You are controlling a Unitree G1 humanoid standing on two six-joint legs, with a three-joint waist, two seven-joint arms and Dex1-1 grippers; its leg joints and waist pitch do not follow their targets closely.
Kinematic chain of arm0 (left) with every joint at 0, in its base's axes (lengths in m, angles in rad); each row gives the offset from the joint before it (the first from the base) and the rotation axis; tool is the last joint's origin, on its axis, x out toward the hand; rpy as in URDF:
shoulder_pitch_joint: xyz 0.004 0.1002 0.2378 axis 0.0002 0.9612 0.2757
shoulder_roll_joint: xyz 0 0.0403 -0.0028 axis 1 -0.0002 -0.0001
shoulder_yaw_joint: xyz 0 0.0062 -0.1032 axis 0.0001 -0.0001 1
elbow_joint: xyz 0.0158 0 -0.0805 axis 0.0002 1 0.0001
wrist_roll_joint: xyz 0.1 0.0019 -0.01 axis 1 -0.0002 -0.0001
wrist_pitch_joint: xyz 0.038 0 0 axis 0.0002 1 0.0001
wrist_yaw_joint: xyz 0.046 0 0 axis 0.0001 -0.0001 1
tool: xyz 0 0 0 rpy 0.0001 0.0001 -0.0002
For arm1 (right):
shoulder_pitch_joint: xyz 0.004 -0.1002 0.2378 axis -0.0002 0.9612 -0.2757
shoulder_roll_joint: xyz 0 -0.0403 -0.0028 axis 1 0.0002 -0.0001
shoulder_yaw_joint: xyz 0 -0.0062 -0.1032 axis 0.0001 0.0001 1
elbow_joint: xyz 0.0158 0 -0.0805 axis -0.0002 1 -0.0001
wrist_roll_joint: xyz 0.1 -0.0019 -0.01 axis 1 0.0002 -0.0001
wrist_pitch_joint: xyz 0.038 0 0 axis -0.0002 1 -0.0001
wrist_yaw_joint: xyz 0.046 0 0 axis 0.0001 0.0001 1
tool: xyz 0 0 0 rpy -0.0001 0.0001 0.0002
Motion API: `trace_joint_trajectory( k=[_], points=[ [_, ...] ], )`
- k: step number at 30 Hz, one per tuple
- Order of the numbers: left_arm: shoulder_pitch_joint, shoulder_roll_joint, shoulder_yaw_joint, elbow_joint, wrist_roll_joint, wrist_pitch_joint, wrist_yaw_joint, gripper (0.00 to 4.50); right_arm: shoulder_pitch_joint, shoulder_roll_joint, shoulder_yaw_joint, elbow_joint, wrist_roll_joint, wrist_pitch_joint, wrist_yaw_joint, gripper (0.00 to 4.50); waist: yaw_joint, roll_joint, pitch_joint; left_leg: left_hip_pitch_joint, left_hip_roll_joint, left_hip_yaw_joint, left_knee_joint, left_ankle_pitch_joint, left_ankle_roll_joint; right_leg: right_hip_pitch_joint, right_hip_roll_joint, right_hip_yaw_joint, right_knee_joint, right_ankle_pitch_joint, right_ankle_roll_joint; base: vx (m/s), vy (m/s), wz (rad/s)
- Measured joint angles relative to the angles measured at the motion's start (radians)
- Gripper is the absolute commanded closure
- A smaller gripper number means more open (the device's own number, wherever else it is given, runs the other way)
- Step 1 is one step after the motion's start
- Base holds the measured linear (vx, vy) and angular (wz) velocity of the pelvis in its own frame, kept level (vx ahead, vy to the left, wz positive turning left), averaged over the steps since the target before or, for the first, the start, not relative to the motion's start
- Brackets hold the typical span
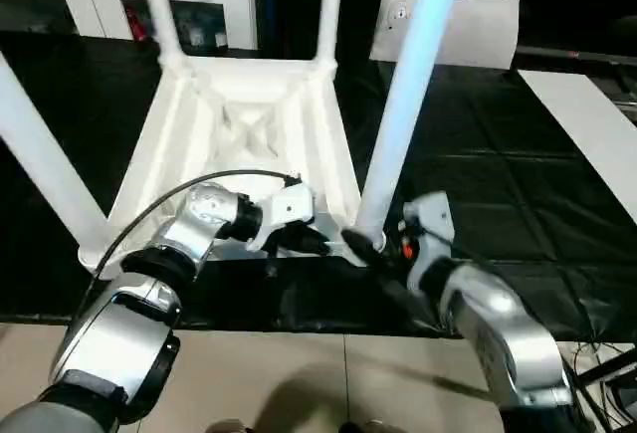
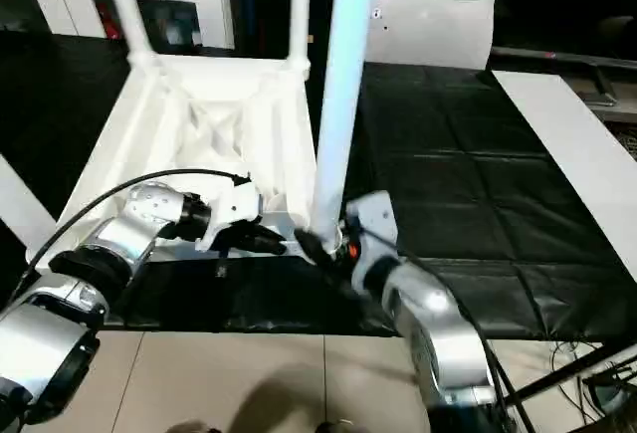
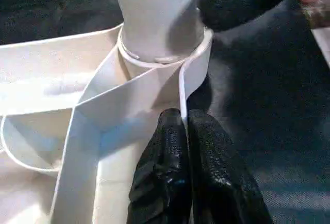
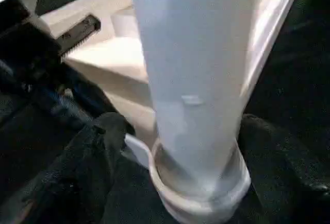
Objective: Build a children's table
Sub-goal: Rotate leg to tighten
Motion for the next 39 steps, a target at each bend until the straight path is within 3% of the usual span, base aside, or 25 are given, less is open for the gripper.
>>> trace_joint_trajectory(
  k=[6, 12, 14, 18, 19, 21, 24, 29, 35, 39],
  points=[
    [-0.009, 0.031, -0.001, 0.053, 0.003, -0.123, -0.06, 4.5, 0.16, -0.084, -0.062, -0.095, 0.035, -0.003, 0.038, 0.07, 0.003, 0.0, 0.0, 0.001, 0.0, 0.0, 0.0, 0.0, 0.0, 0.001, 0.0, 0.0, -0.001, -0.004, 0.006, 0.0, 0.0, 0.0],
    [-0.01, 0.02, 0.019, 0.056, -0.003, -0.125, -0.08, 4.5, 0.202, -0.086, -0.06, -0.167, 0.064, 0.003, 0.049, 0.07, 0.004, 0.0, 0.0, 0.0, 0.0, 0.0, 0.0, 0.0, 0.0, 0.001, 0.0, 0.0, -0.001, -0.004, 0.007, 0.0, 0.0, 0.0],
    [-0.009, 0.019, 0.034, 0.052, -0.024, -0.113, -0.107, 4.06, 0.201, -0.085, -0.059, -0.168, 0.07, -0.003, 0.048, 0.0, 0.006, 0.0, 0.0, 0.0, 0.0, 0.0, 0.0, 0.0, 0.0, 0.001, 0.0, 0.0, -0.001, -0.004, 0.007, 0.0, 0.0, 0.0],
    [0.01, -0.013, 0.114, -0.052, -0.166, -0.076, -0.173, 3.83, 0.188, -0.073, -0.056, -0.179, 0.096, 0.0, 0.051, 0.0, 0.014, -0.001, 0.0, 0.001, 0.0, 0.0, -0.001, -0.001, 0.001, 0.002, 0.0, 0.0, -0.001, -0.001, 0.002, 0.0, 0.0, 0.0],
    [0.013, -0.026, 0.132, -0.102, -0.201, -0.062, -0.171, 3.59, 0.179, -0.07, -0.05, -0.187, 0.101, 0.0, 0.053, 0.0, 0.013, 0.0, 0.0, 0.002, 0.0, 0.001, -0.001, -0.001, 0.001, 0.003, -0.001, 0.0, -0.001, -0.001, 0.001, 0.0, 0.0, 0.0],
    [0.035, -0.021, 0.159, -0.173, -0.227, -0.043, -0.141, 3.53, 0.17, -0.064, -0.037, -0.189, 0.108, -0.002, 0.056, 0.0, 0.005, 0.0, -0.001, 0.003, 0.0, 0.001, -0.001, -0.001, 0.001, 0.006, 0.0, 0.0, 0.0, -0.002, 0.003, 0.0, 0.0, 0.0],
    [0.121, -0.007, 0.193, -0.285, -0.258, 0.019, -0.062, 3.27, 0.172, -0.057, -0.036, -0.187, 0.128, -0.005, 0.069, 0.0, -0.01, 0.0, -0.001, 0.005, 0.0, 0.001, -0.001, 0.0, 0.0, 0.007, 0.0, 0.0, 0.001, -0.004, 0.007, 0.0, 0.0, 0.0],
    [0.307, -0.004, 0.23, -0.51, -0.277, 0.171, 0.062, 2.96, 0.179, -0.055, 0.004, -0.183, 0.128, -0.027, 0.078, 0.0, -0.008, 0.005, -0.002, 0.003, 0.0, -0.001, 0.0, 0.0, 0.0, 0.008, 0.0, -0.001, -0.001, -0.004, 0.008, 0.0, 0.0, 0.0],
    [0.595, -0.079, 0.316, -0.899, -0.316, 0.428, 0.357, 2.42, 0.219, -0.058, 0.053, -0.185, 0.132, -0.016, 0.096, 0.0, -0.006, 0.013, -0.003, 0.002, 0.0, -0.001, 0.0, -0.001, 0.0, 0.009, 0.0, 0.0, -0.002, -0.005, 0.008, 0.0, 0.0, 0.0],
    [0.767, -0.126, 0.347, -1.041, -0.275, 0.454, 0.513, 2.22, 0.247, -0.048, 0.067, -0.177, 0.115, -0.029, 0.07, 0.0, -0.011, 0.012, -0.003, 0.003, 0.0, -0.003, 0.0, -0.001, 0.0, 0.009, 0.001, -0.002, -0.004, -0.006, 0.01, 0.0, 0.0, 0.0]
  ],
)
